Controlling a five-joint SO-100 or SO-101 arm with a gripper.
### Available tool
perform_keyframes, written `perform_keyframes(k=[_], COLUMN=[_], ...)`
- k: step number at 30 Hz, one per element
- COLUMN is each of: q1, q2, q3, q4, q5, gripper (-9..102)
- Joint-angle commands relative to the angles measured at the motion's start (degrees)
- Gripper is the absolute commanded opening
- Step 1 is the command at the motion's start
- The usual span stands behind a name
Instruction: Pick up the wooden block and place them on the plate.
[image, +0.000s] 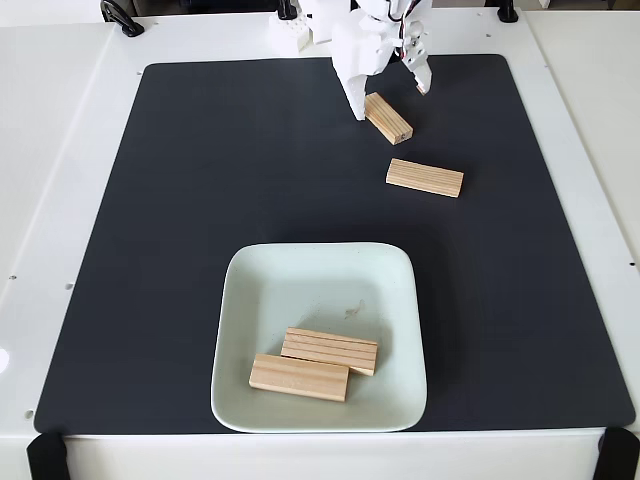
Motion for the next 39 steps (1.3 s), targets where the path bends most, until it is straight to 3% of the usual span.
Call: perform_keyframes(k=[1,7,20,28,39], q1=[0.0,0.7,0.3,0.9,1.0], q2=[-0.9,-1.9,-2.0,-0.7,8.0], q3=[-0.7,-0.7,-0.3,-2.4,-23.3], q4=[-0.6,-4.5,-4.6,-4.2,-4.7], q5=[-0.2,0.4,0.5,1.0,27.9], gripper=[39,29,0,0,0])
